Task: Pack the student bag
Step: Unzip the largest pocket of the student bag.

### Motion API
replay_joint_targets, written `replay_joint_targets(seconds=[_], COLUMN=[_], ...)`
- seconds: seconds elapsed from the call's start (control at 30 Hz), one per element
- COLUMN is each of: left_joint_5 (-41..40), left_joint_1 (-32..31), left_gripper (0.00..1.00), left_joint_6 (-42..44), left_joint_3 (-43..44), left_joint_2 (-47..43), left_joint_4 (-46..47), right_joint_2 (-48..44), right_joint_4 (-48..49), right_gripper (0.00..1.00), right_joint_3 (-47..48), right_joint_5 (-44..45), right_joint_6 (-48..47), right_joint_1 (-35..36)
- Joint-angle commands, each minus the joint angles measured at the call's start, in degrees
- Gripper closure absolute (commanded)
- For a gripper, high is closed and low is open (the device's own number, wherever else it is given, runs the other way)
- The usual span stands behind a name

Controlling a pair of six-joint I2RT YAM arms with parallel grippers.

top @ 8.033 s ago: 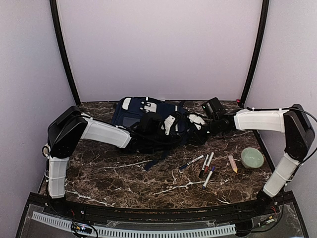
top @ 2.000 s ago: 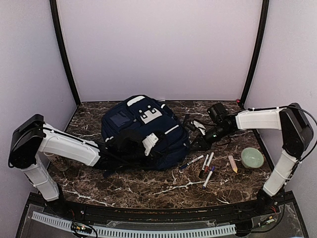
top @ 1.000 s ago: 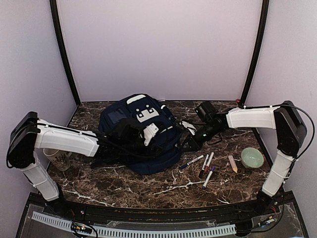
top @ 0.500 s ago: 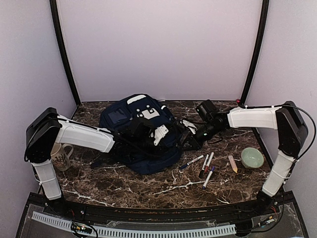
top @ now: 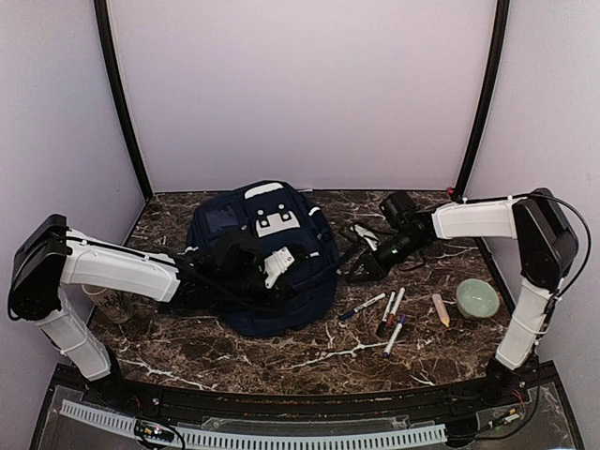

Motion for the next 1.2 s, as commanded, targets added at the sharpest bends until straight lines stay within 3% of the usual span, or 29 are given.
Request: replay_joint_targets(seconds=[0.0,0.37,0.83,1.17], left_joint_5=[-0.21,-2.58,-2.48,-2.60], left_joint_1=[-1.09,-2.43,-2.69,-2.78], left_gripper=[0.98,0.98,0.98,0.98], left_joint_6=[-0.05,1.40,1.04,1.48], left_joint_3=[-3.67,-9.04,-10.59,-10.73], left_joint_2=[-6.30,-12.03,-10.35,-9.84], left_joint_4=[-5.27,-5.90,-2.86,-2.61], right_joint_2=[3.43,12.29,16.90,22.96], right_joint_4=[-0.83,0.05,3.20,1.17], right_gripper=[1.00,1.00,1.00,1.00], right_joint_3=[4.00,14.07,19.57,27.49], right_joint_5=[7.18,12.91,20.21,20.52], right_joint_6=[-0.12,3.18,9.65,10.70], right_joint_1=[-2.66,-3.01,-3.62,-4.39])
